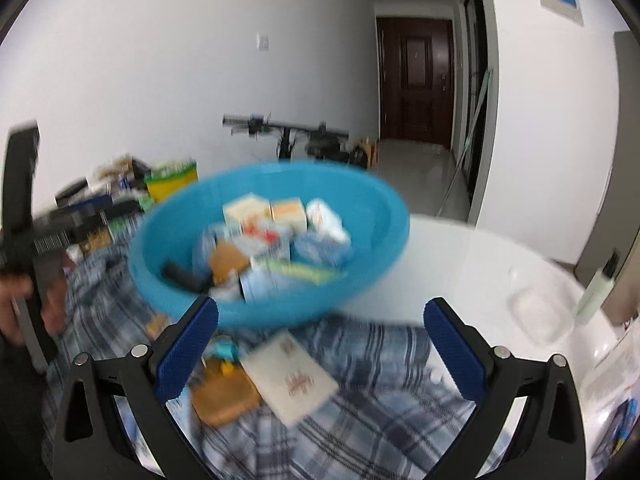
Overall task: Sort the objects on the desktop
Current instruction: 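Move the right gripper back from the basin to the white paper bag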
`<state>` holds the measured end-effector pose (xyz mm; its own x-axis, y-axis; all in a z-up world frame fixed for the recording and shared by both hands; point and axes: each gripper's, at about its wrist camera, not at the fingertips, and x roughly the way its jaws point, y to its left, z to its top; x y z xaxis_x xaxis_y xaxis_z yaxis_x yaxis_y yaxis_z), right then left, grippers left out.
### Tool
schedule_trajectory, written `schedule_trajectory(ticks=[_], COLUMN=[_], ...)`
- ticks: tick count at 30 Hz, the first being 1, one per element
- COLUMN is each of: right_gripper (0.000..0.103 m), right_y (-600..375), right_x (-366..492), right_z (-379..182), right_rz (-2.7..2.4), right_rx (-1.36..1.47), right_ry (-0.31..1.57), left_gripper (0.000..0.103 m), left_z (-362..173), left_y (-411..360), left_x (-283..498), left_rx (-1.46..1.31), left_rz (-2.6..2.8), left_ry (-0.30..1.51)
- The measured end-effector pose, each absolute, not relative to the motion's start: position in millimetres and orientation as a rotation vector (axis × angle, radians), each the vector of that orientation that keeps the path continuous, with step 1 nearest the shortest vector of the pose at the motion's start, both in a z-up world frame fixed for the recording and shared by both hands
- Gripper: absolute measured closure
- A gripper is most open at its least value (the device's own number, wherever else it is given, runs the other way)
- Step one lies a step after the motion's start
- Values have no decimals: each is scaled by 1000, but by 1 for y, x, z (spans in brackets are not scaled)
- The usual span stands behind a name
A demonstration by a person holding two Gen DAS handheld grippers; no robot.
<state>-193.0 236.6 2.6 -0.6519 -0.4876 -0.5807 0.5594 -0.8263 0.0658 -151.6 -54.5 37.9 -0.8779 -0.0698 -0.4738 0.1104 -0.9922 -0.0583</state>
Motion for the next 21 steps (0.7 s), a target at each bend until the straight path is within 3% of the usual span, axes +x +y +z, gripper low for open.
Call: schedule_trajectory(ticks=[8,14,21], right_gripper=[1,11,11], right_y=[216,200,210], right_x=[-192,-190,-201], right_z=[-39,-64,-69], right_rz=[-2344,-2322,-2297], right_rx=[888,952,999], right_ry=[319,507,384], left_gripper=[0,0,0], left_z=[32,30,30], left_y=[-53,-49,-49], left_x=[-156,-157,-157], left_rx=[771,781,789], left_rz=[-2946,-2948,-2950], left_ry=[110,87,89])
